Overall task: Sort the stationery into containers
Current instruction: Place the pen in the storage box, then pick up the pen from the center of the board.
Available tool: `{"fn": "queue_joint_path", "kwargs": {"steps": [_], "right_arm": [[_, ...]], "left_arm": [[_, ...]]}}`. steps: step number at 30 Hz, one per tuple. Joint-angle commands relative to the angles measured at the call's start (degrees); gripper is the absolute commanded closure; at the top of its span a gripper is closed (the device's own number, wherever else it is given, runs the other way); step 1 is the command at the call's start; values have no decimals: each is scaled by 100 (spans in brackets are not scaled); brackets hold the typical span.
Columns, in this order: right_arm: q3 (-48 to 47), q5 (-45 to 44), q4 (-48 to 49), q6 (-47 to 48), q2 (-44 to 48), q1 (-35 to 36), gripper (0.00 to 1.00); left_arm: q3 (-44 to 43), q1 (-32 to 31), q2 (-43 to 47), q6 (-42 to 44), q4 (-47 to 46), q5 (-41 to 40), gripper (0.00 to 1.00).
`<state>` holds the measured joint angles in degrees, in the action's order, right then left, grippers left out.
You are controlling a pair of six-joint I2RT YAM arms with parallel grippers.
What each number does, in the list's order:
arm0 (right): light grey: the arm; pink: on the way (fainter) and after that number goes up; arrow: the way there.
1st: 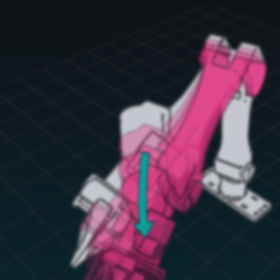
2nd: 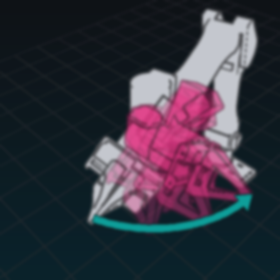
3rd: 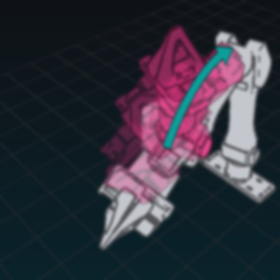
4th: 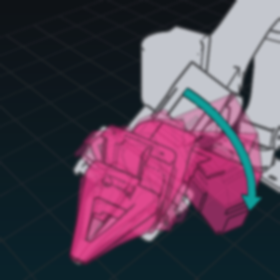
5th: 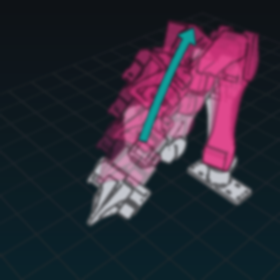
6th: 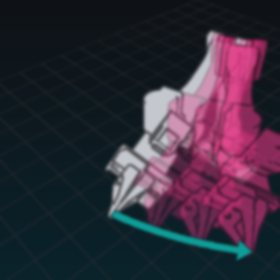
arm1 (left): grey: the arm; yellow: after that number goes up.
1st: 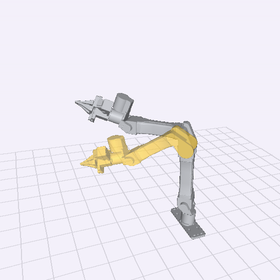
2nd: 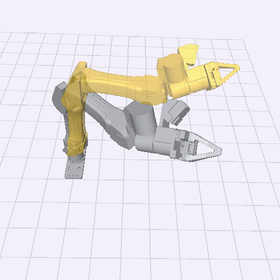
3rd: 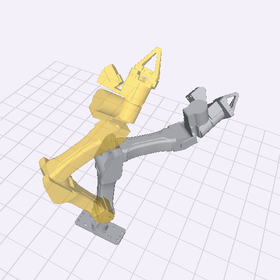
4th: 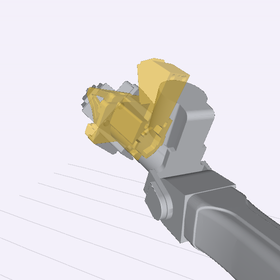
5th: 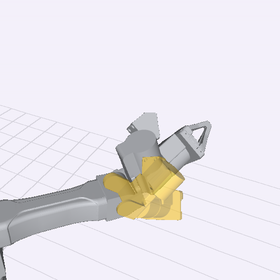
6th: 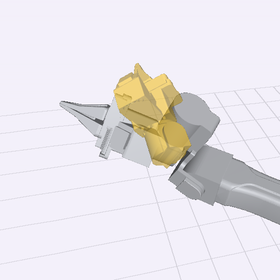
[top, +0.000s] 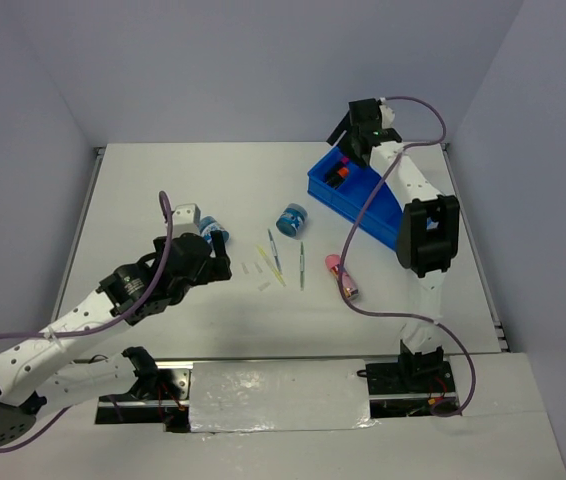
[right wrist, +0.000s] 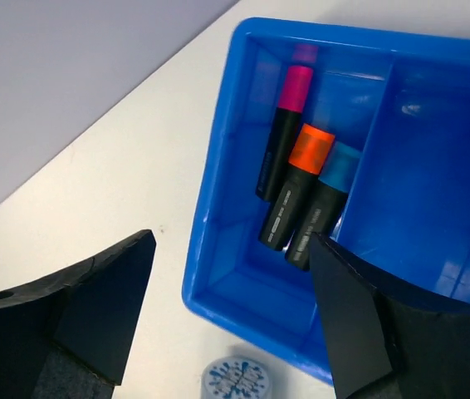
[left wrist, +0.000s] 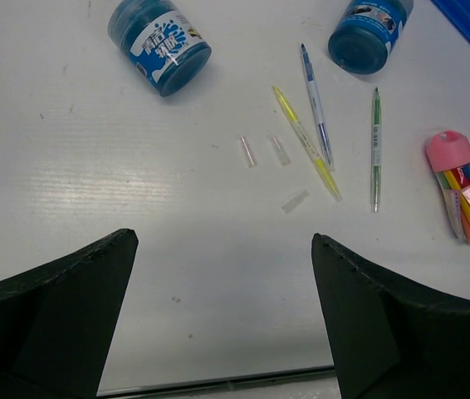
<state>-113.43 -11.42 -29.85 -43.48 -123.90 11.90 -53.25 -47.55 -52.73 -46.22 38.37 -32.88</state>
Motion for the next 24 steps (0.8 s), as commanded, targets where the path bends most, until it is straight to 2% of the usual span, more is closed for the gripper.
{"fn": "queue_joint_path", "kwargs": {"steps": [1,3,6,7,8,9,10,11,14,17,24], "right_arm": [[-180,-98,-91,507,856,110,18],[117,376,39,1015,1217,303,20],[1372,326,294,1605,2279,1014,21],[2185,168,408,1711,2822,1242,21],[2585,-190,575,1712,3036,1697,26],[3224,-333,602,1703,3221,1928,29],[3465,-456,594,1572,3371,2121,33],[3737,-597,629,1519,3572,2350,42],[4870,-923,917,1141,3794,2940,49],[5277,-809,1121,930,3672,3011,50],[5199,-660,1016,1026,2775,3055,48]], "left_arm": [[43,9,-27,131,-93,19,1],[26,9,-70,113,-76,45,1],[-132,9,-237,-36,117,-139,1],[-193,18,-316,-89,318,-209,1],[-264,18,-360,-159,433,-358,1],[-386,18,-387,-160,530,-411,1],[-448,26,-405,-142,662,-455,1],[-501,26,-431,-81,733,-491,1],[-677,44,-423,-80,996,-561,1],[-625,44,-317,16,997,-369,1],[-361,44,-150,218,795,36,1]]}}
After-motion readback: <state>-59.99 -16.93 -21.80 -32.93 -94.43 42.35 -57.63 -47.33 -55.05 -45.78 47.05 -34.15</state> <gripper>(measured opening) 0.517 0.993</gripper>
